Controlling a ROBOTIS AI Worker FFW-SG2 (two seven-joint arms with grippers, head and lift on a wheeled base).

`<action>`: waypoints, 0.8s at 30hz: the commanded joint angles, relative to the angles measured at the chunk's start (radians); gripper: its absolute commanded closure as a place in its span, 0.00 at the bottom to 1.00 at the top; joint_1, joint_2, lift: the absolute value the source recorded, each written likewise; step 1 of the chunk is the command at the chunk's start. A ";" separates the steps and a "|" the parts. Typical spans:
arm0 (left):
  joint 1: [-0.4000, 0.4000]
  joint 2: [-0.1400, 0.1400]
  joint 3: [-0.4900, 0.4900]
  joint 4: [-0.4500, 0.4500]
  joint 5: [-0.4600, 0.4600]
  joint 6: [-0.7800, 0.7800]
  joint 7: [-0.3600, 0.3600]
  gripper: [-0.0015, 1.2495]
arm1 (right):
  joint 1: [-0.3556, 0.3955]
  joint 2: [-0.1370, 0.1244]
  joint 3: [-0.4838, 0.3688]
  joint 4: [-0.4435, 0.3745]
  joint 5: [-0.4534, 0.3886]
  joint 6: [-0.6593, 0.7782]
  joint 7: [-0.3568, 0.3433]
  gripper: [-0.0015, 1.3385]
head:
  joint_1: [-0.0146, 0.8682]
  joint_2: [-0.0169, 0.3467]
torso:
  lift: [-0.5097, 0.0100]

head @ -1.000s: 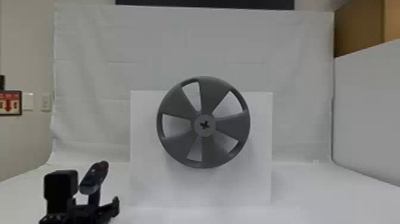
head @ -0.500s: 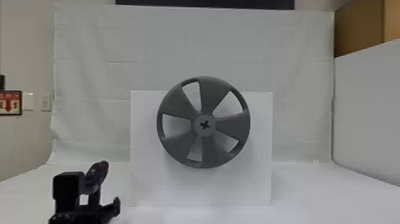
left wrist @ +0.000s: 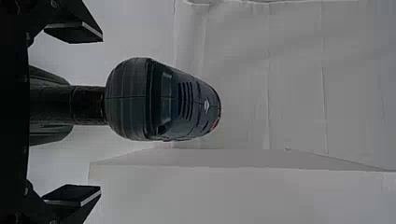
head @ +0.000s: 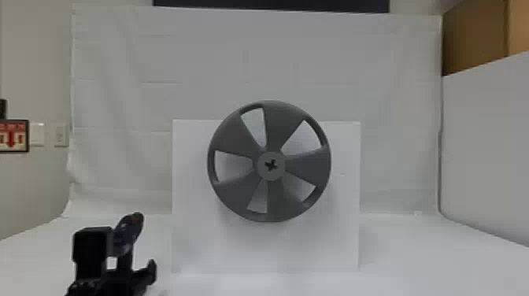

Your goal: Grasp the drill and bring into the middle of wheel

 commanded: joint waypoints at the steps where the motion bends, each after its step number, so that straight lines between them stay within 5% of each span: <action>1: -0.009 0.000 0.002 0.017 -0.004 -0.005 0.000 0.11 | 0.000 0.000 0.000 0.000 0.000 0.000 0.000 0.08 | 0.02 0.05 | 0.20; 17: -0.028 -0.001 0.005 0.050 -0.010 -0.005 0.002 0.15 | 0.004 0.000 0.001 0.000 0.000 0.002 0.000 0.08 | 0.02 0.05 | 0.20; 20: -0.029 -0.001 0.007 0.057 -0.001 -0.005 0.000 0.24 | 0.003 0.000 0.006 0.000 0.000 0.002 0.000 0.08 | 0.02 0.05 | 0.20; 24: -0.029 -0.001 0.008 0.063 0.000 -0.005 0.000 0.48 | 0.001 0.003 0.009 0.000 0.003 0.002 0.000 0.08 | 0.02 0.05 | 0.20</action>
